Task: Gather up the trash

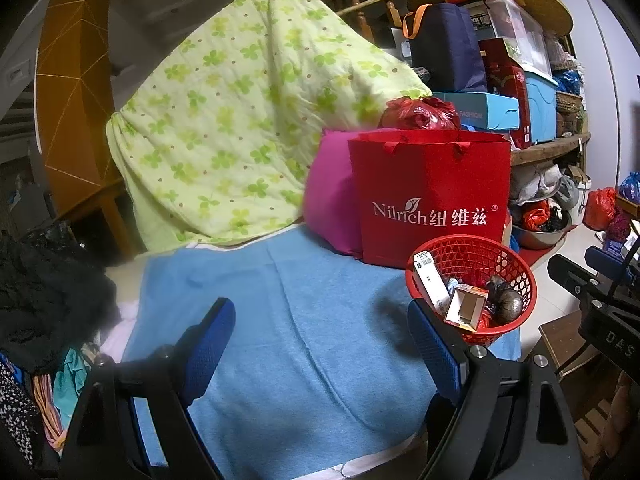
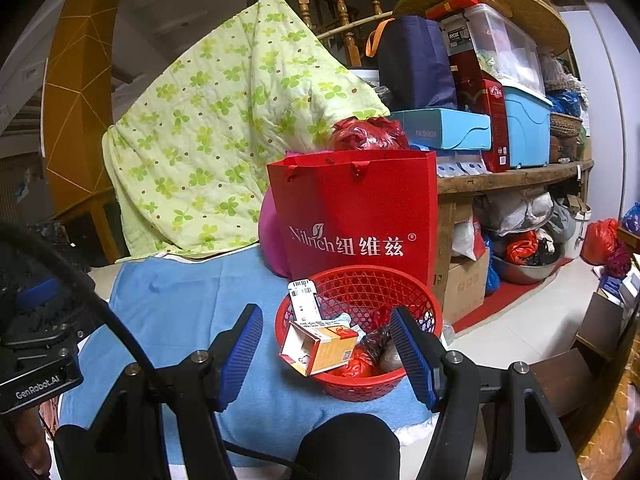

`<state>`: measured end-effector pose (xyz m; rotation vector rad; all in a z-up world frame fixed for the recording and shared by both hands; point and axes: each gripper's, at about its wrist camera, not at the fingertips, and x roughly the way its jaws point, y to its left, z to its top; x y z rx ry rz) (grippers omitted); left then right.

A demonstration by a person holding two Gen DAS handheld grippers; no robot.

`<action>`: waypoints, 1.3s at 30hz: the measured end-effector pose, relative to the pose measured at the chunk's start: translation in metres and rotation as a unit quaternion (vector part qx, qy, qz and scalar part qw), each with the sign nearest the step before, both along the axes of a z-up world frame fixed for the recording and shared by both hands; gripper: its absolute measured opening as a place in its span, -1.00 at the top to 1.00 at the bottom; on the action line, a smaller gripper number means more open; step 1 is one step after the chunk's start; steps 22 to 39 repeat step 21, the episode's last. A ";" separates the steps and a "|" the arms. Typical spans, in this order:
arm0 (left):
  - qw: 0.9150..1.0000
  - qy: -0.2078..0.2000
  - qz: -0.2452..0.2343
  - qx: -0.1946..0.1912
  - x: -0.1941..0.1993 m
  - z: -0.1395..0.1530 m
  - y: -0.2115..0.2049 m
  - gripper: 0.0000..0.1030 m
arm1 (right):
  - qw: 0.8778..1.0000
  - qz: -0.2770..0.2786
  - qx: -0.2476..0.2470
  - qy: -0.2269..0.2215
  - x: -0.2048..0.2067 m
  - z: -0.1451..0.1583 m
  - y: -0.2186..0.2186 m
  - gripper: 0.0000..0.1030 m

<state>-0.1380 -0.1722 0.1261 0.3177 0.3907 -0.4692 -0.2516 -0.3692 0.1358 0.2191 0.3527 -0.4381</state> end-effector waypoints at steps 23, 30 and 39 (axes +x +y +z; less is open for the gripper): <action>0.999 0.028 0.022 -0.033 0.045 -0.006 0.035 -0.71 | 0.999 0.046 -0.007 0.003 0.024 -0.002 0.019 -0.36; 0.999 0.028 0.022 -0.033 0.045 -0.006 0.035 -0.71 | 0.999 0.046 -0.007 0.003 0.024 -0.002 0.019 -0.36; 0.999 0.028 0.022 -0.033 0.045 -0.006 0.035 -0.71 | 0.999 0.046 -0.007 0.003 0.024 -0.002 0.019 -0.36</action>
